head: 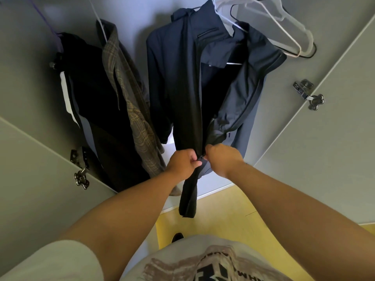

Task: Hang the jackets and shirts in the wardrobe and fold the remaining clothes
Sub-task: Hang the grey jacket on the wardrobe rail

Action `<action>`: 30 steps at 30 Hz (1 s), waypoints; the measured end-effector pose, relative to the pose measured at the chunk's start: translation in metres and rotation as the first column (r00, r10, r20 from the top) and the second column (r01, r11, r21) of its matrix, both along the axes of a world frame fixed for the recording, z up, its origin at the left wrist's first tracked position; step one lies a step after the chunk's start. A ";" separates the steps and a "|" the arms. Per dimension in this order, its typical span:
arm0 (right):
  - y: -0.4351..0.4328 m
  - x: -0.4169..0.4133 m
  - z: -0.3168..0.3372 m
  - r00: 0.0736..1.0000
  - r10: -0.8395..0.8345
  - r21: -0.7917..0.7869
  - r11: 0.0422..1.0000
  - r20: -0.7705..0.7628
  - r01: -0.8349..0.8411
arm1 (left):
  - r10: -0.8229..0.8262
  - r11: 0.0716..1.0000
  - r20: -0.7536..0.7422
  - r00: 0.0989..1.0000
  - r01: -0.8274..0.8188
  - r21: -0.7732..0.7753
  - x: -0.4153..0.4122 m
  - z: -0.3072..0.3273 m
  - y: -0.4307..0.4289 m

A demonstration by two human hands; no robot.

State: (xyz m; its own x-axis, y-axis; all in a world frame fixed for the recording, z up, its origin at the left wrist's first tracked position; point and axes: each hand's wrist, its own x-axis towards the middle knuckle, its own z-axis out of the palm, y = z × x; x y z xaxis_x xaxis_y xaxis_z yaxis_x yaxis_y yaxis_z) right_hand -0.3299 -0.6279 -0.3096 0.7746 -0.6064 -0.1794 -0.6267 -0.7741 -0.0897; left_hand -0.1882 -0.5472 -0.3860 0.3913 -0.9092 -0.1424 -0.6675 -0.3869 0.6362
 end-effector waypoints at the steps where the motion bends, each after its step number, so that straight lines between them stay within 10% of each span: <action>1: -0.005 0.002 0.006 0.999 0.024 -0.045 0.999 -0.022 -0.025 | -0.011 1.000 0.016 1.000 0.011 -0.002 0.000 -0.002 0.002; 6: -0.036 0.012 0.043 0.999 0.029 -0.249 0.968 -0.034 -0.037 | 0.018 1.000 0.083 0.996 -0.017 -0.010 0.007 -0.002 0.000; 30: -0.056 0.012 0.082 0.995 0.097 -0.282 0.954 -0.024 -0.100 | 0.092 0.957 0.141 0.986 -0.048 -0.288 -0.001 0.052 -0.080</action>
